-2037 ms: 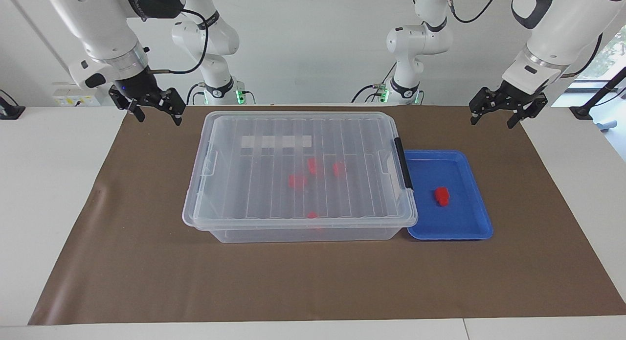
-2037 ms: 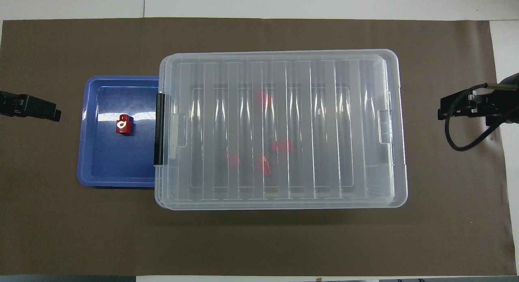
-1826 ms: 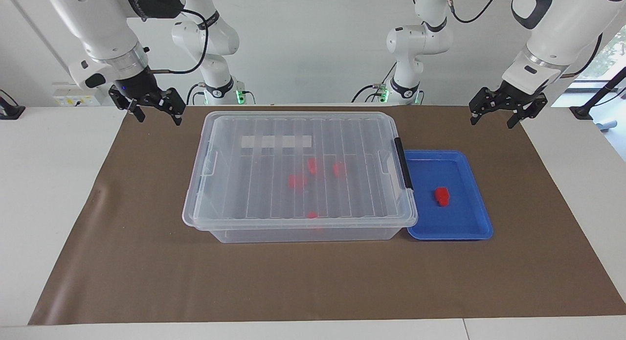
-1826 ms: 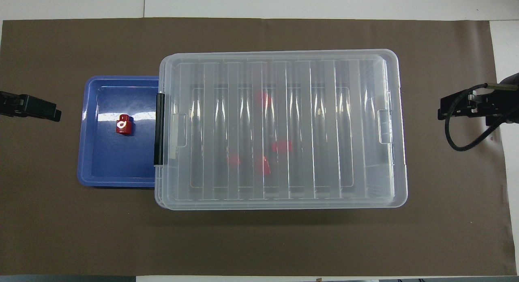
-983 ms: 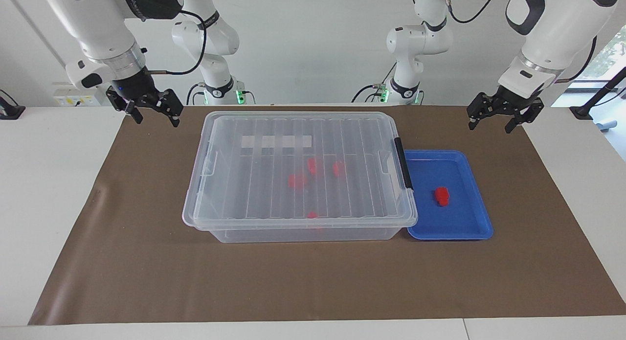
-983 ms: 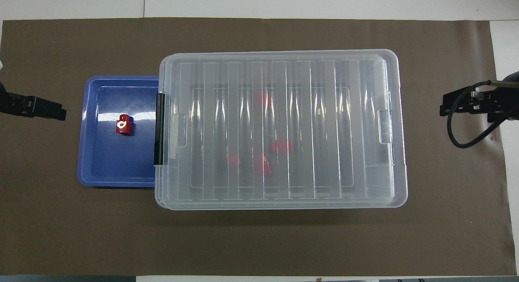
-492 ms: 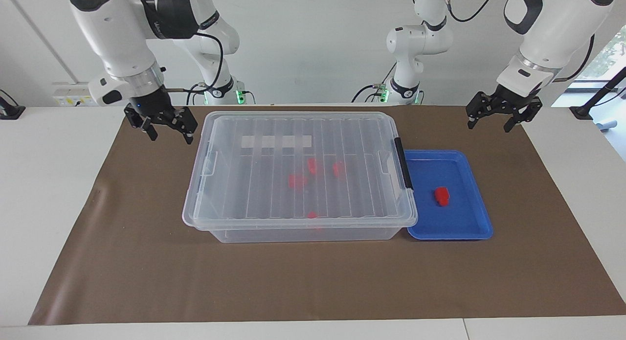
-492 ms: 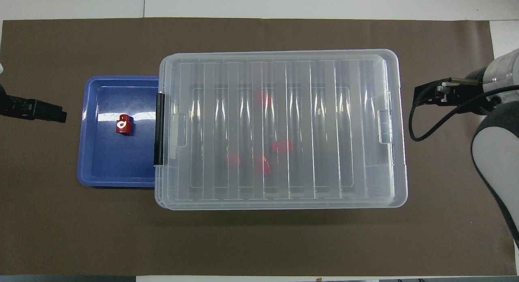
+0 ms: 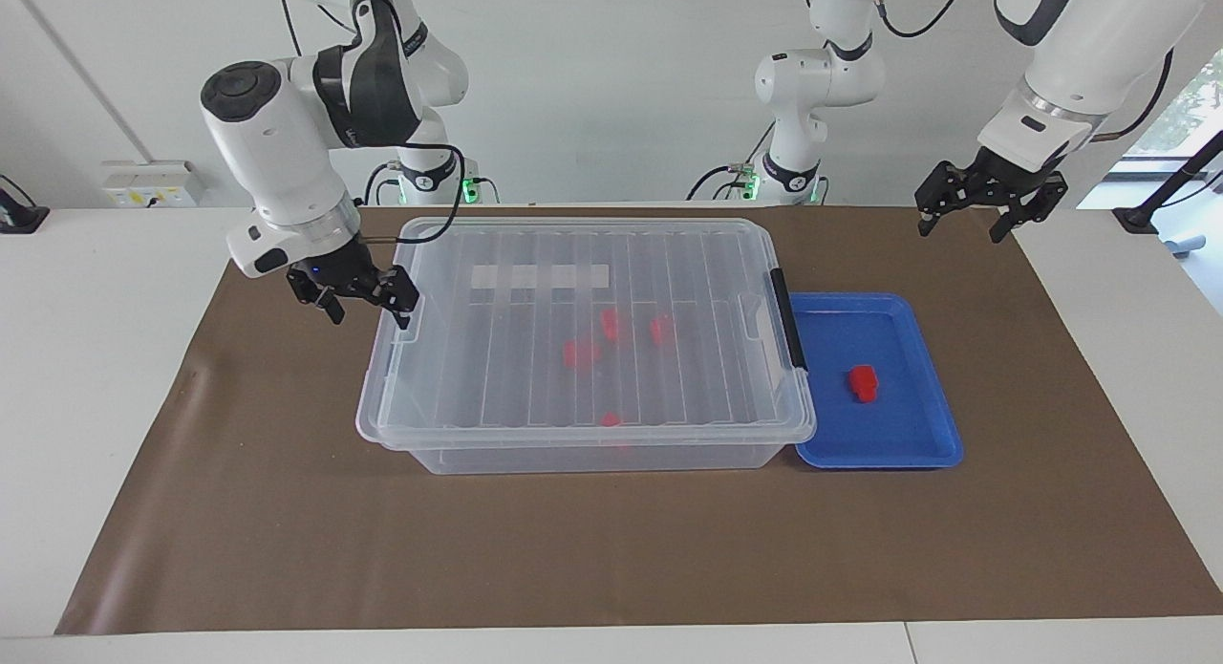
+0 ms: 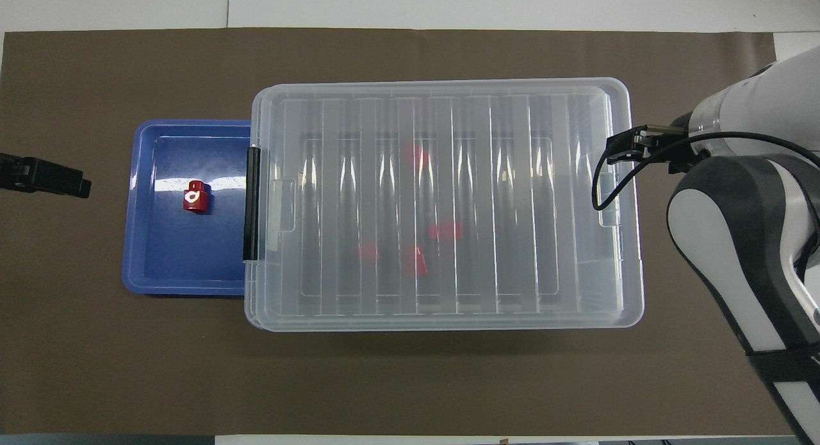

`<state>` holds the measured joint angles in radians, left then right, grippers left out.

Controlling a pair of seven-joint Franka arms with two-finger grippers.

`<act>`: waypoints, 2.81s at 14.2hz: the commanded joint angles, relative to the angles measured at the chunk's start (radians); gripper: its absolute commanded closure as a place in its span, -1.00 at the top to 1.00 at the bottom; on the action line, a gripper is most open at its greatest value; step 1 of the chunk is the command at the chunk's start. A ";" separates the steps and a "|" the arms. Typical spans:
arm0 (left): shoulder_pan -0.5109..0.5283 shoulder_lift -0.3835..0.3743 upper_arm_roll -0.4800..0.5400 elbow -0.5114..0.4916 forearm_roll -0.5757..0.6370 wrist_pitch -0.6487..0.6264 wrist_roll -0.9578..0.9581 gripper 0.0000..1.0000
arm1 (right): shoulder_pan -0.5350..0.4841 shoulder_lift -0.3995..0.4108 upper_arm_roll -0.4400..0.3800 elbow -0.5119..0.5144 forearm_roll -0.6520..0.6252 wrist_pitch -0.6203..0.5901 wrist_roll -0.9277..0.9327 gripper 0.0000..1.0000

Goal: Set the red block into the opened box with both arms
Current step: 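Reach the right gripper to the clear lid's edge farthest from the tray, then slide the lid open with the right gripper while the left gripper reaches the block, then grasp the red block in the blue tray with the left gripper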

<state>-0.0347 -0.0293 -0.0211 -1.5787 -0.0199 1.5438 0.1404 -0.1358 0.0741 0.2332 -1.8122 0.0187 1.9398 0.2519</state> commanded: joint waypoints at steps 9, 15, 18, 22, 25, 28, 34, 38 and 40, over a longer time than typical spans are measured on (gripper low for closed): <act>-0.016 0.066 0.006 0.083 0.005 -0.036 0.010 1.00 | -0.033 -0.048 0.000 -0.157 -0.006 0.057 -0.131 1.00; -0.017 0.031 -0.009 0.031 0.008 -0.034 0.008 1.00 | -0.088 -0.054 -0.002 -0.182 -0.008 0.088 -0.250 1.00; -0.014 0.029 -0.010 0.031 0.006 -0.031 -0.001 1.00 | -0.119 -0.060 -0.002 -0.197 -0.008 0.125 -0.325 1.00; -0.011 0.022 -0.010 -0.024 0.006 0.065 -0.028 1.00 | -0.168 -0.059 -0.002 -0.196 -0.008 0.126 -0.408 1.00; -0.010 0.016 -0.010 -0.148 0.006 0.204 -0.028 1.00 | -0.215 -0.054 -0.002 -0.190 -0.008 0.134 -0.496 1.00; -0.010 0.008 -0.010 -0.294 0.006 0.353 -0.030 1.00 | -0.245 -0.051 -0.003 -0.187 -0.011 0.139 -0.549 1.00; -0.010 0.055 -0.010 -0.509 0.006 0.659 -0.030 1.00 | -0.304 -0.046 -0.003 -0.179 -0.011 0.145 -0.637 1.00; -0.014 0.118 -0.011 -0.570 0.006 0.792 -0.031 1.00 | -0.335 -0.046 -0.005 -0.177 -0.014 0.146 -0.684 1.00; -0.016 0.129 -0.011 -0.609 0.006 0.858 -0.031 1.00 | -0.350 -0.045 -0.003 -0.176 -0.023 0.146 -0.712 1.00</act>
<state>-0.0458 0.1025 -0.0329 -2.1382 -0.0200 2.3293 0.1221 -0.4605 0.0399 0.2218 -1.9738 0.0133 2.0659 -0.4204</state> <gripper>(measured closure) 0.000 0.000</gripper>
